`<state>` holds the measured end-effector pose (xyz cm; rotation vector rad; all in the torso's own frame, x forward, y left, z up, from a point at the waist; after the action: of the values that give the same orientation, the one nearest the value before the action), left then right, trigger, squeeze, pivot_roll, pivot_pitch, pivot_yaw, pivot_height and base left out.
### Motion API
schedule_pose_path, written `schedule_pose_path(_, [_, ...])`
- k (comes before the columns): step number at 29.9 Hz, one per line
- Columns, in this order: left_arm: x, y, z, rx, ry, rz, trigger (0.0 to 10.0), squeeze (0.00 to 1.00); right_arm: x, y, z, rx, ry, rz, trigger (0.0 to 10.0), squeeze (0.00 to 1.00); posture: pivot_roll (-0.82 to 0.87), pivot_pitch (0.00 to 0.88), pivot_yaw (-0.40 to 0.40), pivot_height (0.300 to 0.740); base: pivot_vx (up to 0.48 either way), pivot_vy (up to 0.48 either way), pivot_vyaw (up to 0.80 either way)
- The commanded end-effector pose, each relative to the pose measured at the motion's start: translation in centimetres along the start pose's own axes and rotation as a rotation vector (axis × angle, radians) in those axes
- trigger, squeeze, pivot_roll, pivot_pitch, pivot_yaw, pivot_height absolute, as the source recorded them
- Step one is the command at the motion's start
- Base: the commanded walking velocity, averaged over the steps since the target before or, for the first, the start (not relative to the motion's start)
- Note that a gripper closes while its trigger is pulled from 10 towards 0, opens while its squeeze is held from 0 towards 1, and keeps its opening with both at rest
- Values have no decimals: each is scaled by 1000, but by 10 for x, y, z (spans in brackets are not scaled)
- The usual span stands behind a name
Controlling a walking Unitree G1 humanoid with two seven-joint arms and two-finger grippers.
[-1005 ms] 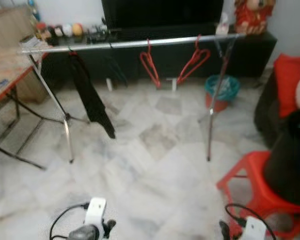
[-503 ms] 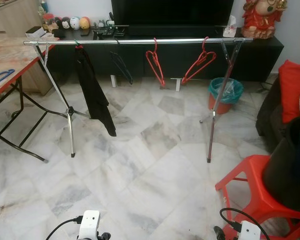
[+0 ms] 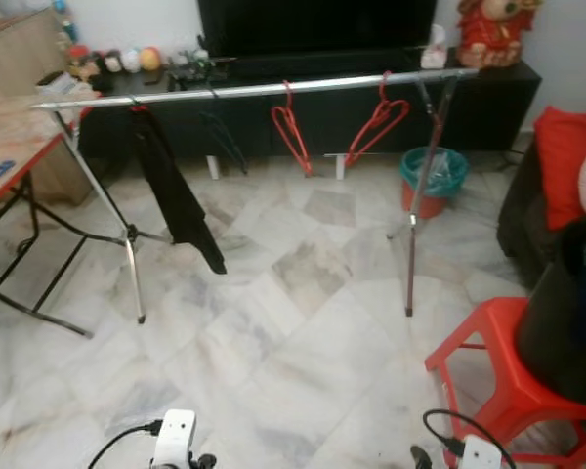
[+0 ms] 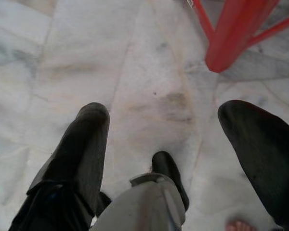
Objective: Hang hanger
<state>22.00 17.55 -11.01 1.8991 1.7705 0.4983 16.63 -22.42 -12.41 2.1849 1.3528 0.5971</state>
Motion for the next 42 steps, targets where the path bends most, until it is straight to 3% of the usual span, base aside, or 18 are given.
schedule_pose_path(1, [8,-4,-2,13,19,16,10000,0,7,1,1,-11,12,3,10000,0,-145,15,86,740,285,0,0])
schedule_pose_path(23, [2,2,-1,-7,-5,36,10000,0,10,2,1,-16,20,-10,10000,0,-144,13,80,740,25,0,0])
schedule_pose_path(33, [1,0,0,-5,-7,44,10000,0,13,2,2,-10,22,0,10000,0,-145,11,85,740,0,-361,-444])
schedule_pose_path(42, [1,1,0,-6,-10,47,10000,0,9,2,1,-17,15,-1,10000,0,-148,12,88,740,0,-375,0])
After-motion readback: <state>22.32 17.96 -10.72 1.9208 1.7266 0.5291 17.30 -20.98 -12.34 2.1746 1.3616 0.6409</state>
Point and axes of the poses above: a point about 5 cm out from each wrist's last joint towards the gripper, its own z axis pointing out of the wrist towards the gripper, its own y axis along the axis of the wrist's last joint, x = y × z, the point moved 4 cm from there along z, pointing out of the wrist towards the gripper
